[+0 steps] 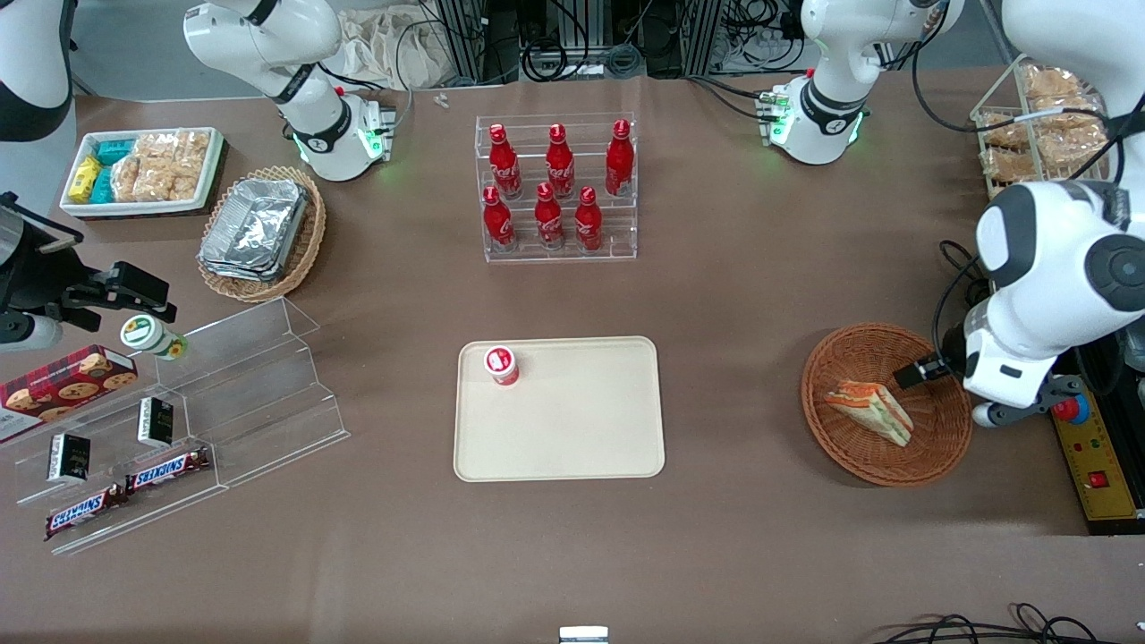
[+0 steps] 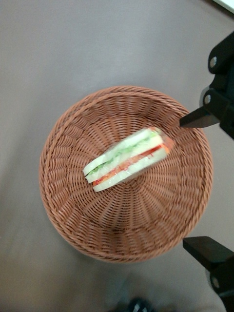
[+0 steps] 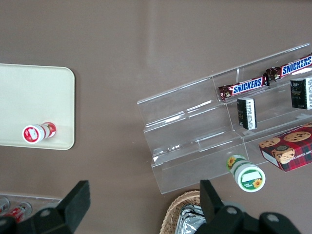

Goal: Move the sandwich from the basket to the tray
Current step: 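Lower the open left gripper over the wrapped sandwich in the wicker basket, then close the left gripper on the sandwich and lift it from the basket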

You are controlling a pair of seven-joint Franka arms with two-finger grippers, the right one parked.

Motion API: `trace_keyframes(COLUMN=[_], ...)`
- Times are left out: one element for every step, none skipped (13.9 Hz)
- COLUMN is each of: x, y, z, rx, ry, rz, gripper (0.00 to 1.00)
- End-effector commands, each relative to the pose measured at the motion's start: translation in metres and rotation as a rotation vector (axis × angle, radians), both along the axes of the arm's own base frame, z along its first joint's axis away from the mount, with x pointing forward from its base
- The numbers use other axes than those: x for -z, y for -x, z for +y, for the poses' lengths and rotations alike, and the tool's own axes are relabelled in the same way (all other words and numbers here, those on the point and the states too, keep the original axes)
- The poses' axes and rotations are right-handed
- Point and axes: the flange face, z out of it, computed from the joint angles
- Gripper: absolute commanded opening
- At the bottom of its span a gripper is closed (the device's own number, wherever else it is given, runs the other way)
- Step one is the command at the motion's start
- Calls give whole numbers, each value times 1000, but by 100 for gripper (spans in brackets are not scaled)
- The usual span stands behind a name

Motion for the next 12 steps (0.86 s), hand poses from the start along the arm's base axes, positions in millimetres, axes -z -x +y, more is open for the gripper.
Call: trace_keyframes(x=[22, 30, 39, 50, 62, 68, 72, 78, 87, 93, 102, 109], y=[-7, -9, -12, -14, -16, -16, -17, -17, -17, -17, -14, -10], z=[-2, -2, -3, -3, -4, -4, -3, -2, -2, -2, -2, -2], rx=[-192, -244, -309, -382, -433, -448, -457, -461, -469, -472, -471, -470], ry=[14, 17, 19, 19, 10, 7, 8, 9, 7, 8, 10, 17], rz=[-23, -31, -41, -44, -34, -34, -38, -35, -25, -31, -33, -54], gripper=[99, 99, 99, 98, 98, 98, 98, 98, 98, 98, 96, 95])
